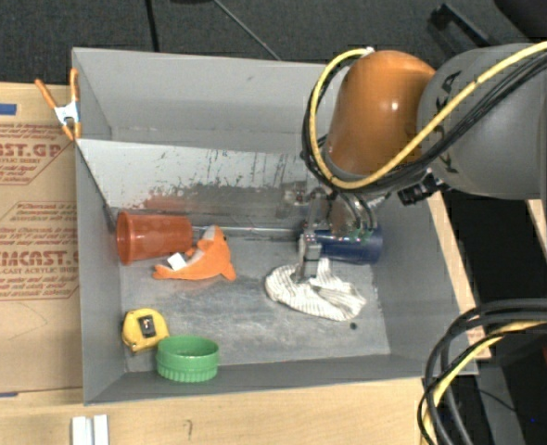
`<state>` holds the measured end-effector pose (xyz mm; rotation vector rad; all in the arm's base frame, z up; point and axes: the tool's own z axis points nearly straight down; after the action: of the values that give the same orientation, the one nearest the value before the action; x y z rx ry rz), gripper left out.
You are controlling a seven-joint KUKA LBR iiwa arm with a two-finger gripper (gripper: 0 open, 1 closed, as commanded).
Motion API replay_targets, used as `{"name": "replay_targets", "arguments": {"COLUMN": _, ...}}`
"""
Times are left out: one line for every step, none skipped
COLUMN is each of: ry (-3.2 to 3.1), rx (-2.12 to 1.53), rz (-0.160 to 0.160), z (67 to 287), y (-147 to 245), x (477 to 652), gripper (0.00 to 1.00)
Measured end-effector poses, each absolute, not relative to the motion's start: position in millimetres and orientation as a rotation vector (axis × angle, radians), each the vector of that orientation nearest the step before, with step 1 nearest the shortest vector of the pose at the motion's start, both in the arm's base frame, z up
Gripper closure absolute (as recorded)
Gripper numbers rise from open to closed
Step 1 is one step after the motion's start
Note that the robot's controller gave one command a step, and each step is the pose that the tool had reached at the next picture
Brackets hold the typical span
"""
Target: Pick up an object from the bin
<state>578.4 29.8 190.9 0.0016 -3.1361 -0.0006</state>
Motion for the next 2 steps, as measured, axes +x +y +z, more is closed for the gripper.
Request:
{"name": "replay_targets", "arguments": {"ry": -3.144, "rx": 0.001, "rz": -0.001, "z": 196, "y": 30, "x": 580.0, "gripper": 0.0}}
{"name": "replay_targets", "arguments": {"ry": -3.149, "rx": 0.09, "rz": 0.0, "z": 147, "y": 10, "x": 579.4, "gripper": 0.0}}
